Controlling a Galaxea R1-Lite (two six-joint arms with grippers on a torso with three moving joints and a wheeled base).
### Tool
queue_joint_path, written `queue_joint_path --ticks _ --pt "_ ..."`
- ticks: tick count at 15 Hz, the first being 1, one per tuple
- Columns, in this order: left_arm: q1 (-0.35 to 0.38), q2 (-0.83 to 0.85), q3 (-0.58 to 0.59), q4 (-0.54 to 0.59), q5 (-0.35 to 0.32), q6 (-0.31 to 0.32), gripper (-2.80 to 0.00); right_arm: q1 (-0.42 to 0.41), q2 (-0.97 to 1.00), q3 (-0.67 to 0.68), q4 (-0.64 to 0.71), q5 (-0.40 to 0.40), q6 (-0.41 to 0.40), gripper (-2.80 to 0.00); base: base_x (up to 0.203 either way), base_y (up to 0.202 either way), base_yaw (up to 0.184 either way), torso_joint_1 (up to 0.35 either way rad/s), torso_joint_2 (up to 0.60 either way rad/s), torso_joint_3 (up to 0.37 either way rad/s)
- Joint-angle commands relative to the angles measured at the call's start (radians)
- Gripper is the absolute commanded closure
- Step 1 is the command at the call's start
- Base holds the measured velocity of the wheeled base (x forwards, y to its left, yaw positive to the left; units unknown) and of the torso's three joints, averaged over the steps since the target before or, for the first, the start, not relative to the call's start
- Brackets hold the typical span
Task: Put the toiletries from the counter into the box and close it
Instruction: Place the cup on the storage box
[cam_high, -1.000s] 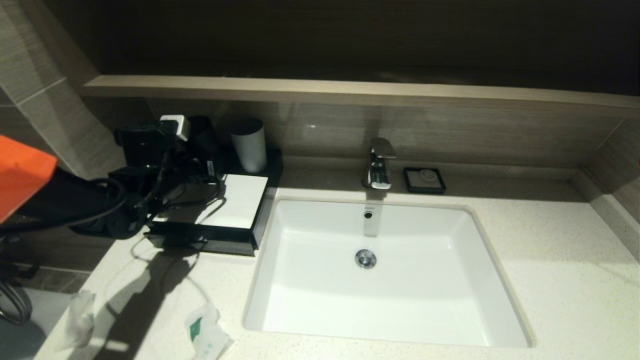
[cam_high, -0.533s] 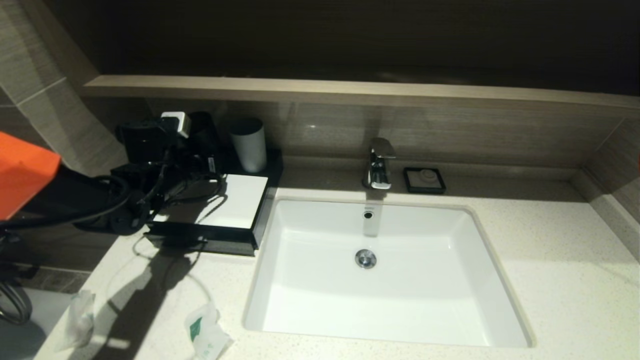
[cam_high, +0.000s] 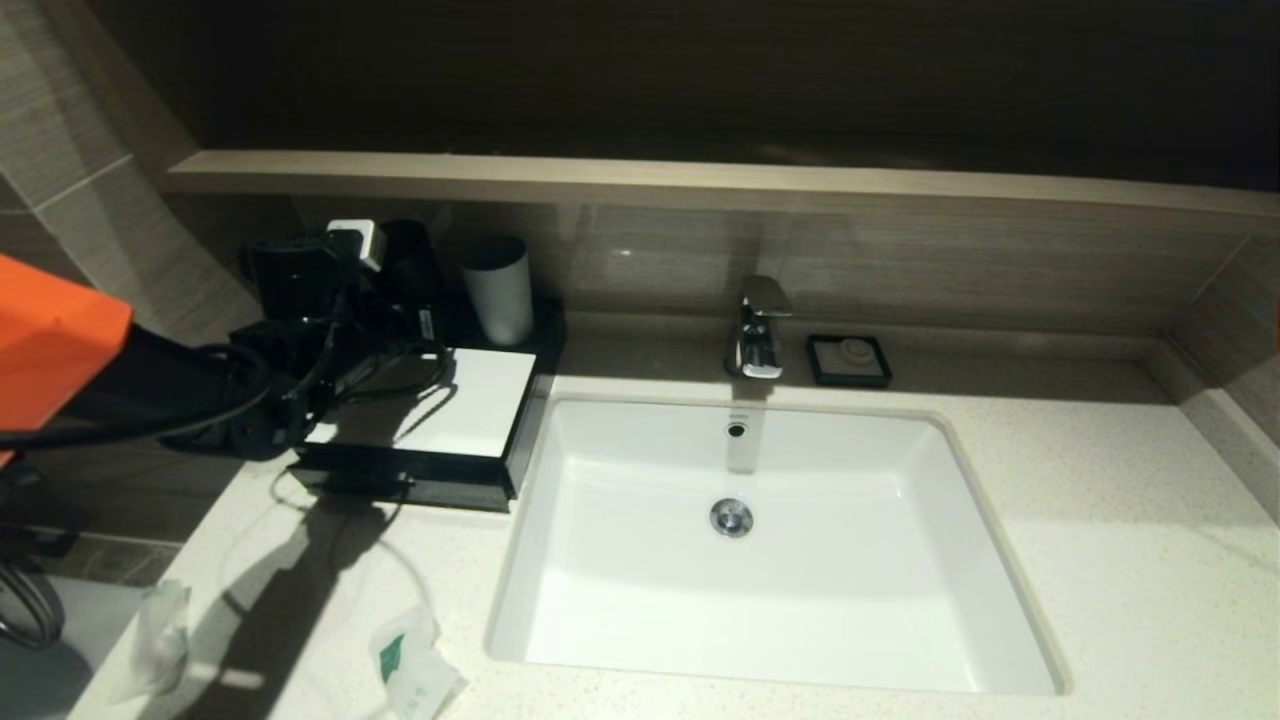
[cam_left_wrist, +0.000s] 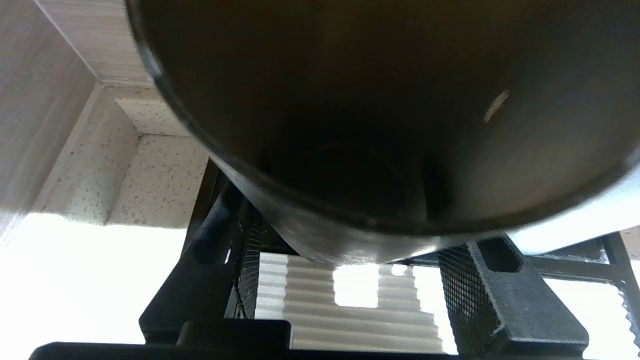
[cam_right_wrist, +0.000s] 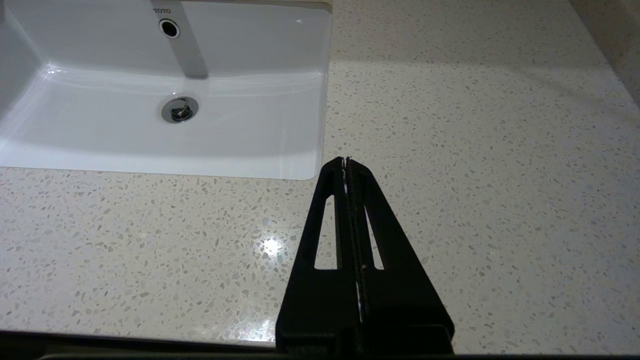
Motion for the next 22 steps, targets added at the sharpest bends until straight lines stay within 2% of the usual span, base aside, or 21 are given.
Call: queue_joint_path --ticks 1,22 --pt "0.001 0.017 -0.012 -0.005 0.001 0.0 0.0 0.0 0.0 0.0 0.0 0.0 0.0 0.0 0.0 0.0 0.0 0.0 0.0 0.0" --pt "0.014 0.096 -0.136 0.023 0.001 0.001 0.0 0.0 0.0 0.0 0.0 0.0 0.0 0.0 0.0 0.0 0.0 0.0 0.0 0.0"
